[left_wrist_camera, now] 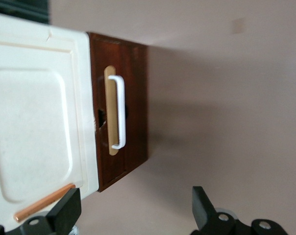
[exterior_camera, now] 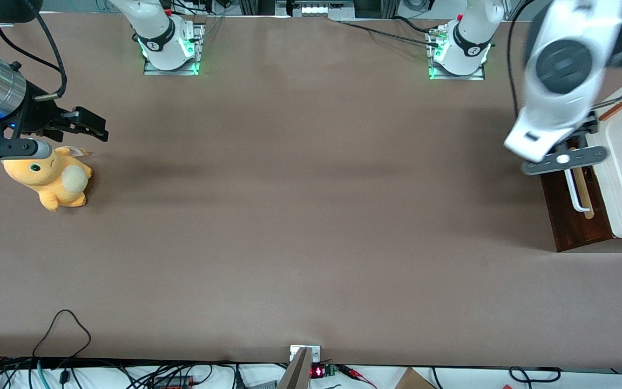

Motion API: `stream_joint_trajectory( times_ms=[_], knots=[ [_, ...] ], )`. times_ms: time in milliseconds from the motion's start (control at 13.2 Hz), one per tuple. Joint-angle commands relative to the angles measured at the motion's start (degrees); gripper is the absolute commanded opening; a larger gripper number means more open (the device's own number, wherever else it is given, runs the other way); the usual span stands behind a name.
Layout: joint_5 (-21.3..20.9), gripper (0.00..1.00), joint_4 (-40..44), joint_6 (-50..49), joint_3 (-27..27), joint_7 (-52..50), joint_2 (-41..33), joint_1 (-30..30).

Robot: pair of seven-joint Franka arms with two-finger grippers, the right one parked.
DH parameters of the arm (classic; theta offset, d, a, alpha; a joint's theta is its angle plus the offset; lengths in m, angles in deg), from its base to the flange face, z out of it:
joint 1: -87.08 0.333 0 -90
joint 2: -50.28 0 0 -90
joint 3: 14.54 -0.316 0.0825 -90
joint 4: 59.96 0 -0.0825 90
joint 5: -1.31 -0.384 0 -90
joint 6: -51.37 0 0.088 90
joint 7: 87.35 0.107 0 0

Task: Open lower drawer with left arm only
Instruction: 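Lower the open left gripper toward the lower drawer's white handle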

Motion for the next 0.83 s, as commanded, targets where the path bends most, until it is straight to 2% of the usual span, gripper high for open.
stream_joint_trajectory(
  times_ms=[0,303,455,758],
  knots=[
    [-6.4,1.0,-5.7,0.0,2.3,-9.8,0.9,0.0],
    [-15.0,1.0,-13.5,1.5,4.7,-23.5,3.7,-0.4],
    [-20.9,1.0,-16.2,2.6,4.7,-24.4,5.8,-1.1],
    [-20.3,1.0,-15.6,2.5,4.8,-23.8,6.0,-1.0]
  ],
)
